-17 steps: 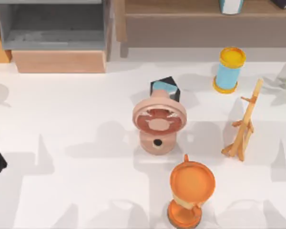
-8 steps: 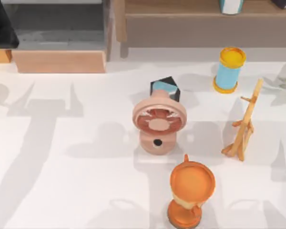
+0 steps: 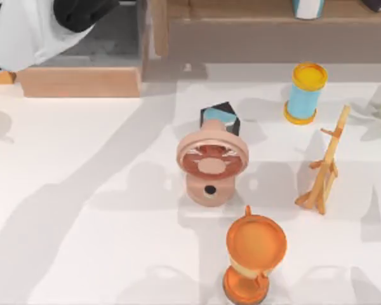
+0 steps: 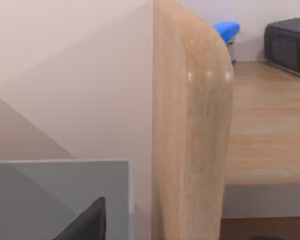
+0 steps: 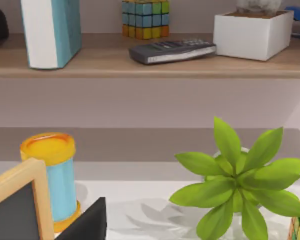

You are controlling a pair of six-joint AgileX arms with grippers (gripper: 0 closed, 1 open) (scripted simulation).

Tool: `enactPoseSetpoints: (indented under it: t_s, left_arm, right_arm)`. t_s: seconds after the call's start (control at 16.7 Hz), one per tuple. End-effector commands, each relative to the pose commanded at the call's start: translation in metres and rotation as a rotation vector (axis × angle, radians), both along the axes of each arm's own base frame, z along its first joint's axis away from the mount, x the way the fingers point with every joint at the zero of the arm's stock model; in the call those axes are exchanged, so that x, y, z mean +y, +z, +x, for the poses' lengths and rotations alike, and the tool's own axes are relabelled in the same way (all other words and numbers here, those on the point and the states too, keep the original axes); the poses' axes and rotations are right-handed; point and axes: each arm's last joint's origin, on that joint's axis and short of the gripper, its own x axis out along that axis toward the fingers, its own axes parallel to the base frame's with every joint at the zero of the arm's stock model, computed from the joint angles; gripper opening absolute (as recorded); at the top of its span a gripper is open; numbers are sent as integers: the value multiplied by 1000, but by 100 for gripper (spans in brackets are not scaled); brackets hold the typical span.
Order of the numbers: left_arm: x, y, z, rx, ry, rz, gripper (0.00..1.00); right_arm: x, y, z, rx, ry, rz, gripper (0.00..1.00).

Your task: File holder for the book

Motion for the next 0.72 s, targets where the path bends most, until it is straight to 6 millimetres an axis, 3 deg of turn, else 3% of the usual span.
enactPoseSetpoints:
  t_s: [0.18,0.36,0.54,0.72]
  left_arm:
    - [-83,-32,41,12,3,10,100]
    - [-154,-79,63,14,13,13,100]
    - [-204,-126,71,7,29,8,100]
    - [-230,-161,74,-1,47,1,100]
  right_arm:
    - [0,0,0,0,0,0,100]
    - [0,0,0,0,0,0,100]
    - [0,0,0,0,0,0,100]
    - [0,0,0,0,0,0,100]
